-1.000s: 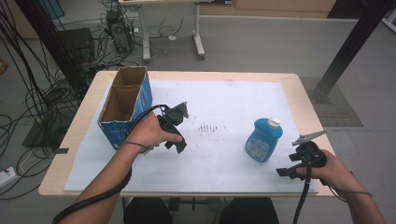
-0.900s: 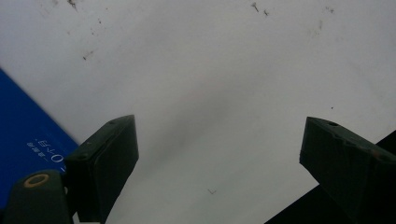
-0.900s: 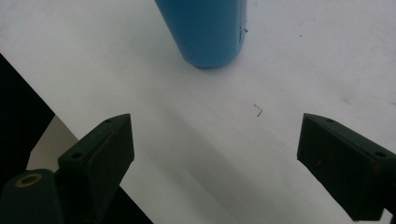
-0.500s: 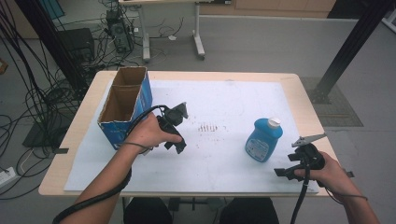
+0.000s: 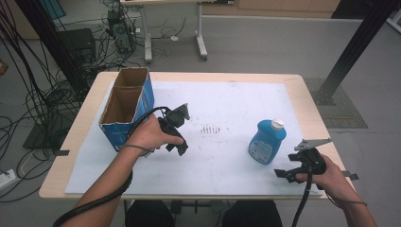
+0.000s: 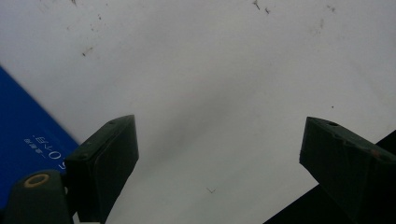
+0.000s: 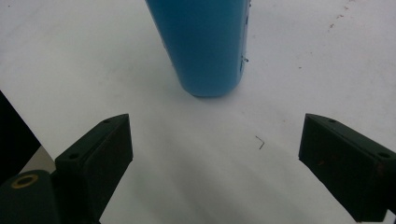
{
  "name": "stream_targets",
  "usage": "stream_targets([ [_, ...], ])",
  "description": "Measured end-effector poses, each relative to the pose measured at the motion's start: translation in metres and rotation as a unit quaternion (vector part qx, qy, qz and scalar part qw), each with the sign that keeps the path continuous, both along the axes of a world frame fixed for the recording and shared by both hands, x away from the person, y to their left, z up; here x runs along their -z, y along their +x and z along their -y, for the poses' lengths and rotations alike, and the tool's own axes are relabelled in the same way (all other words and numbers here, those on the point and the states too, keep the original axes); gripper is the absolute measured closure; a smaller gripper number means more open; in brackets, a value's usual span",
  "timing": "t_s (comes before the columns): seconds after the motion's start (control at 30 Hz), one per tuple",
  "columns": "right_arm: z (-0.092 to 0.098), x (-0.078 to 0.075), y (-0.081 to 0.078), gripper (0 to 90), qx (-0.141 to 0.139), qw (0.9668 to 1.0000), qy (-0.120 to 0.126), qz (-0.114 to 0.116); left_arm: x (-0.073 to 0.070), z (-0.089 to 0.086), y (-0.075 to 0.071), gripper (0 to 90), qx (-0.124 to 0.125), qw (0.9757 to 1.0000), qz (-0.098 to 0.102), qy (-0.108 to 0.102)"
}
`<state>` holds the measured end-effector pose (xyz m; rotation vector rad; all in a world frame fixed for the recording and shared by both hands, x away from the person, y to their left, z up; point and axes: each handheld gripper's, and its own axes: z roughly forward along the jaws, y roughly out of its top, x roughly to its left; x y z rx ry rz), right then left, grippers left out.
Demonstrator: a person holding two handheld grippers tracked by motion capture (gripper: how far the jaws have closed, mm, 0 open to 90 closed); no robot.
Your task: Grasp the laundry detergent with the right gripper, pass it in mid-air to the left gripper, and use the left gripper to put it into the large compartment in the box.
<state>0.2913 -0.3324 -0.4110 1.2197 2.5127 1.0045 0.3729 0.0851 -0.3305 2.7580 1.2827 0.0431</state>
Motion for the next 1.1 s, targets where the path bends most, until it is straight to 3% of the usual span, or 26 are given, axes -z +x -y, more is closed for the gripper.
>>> stream_targets([
  [0.4,-0.002,0.009,-0.001,8.6,-0.001,0.9994,0.025,0.026,-0.001,0.001,0.0,12.0,0.002,1.0,0.0,0.0],
  [0.67,-0.004,0.015,0.0,6.2,0.0,0.9971,0.053,0.054,-0.001,0.003,0.0,12.0,0.003,1.0,0.0,-0.001],
  [1.1,-0.006,0.024,0.004,5.9,0.009,0.9933,0.072,0.09,-0.001,0.001,0.0,12.0,0.0,1.0,0.0,-0.001],
])
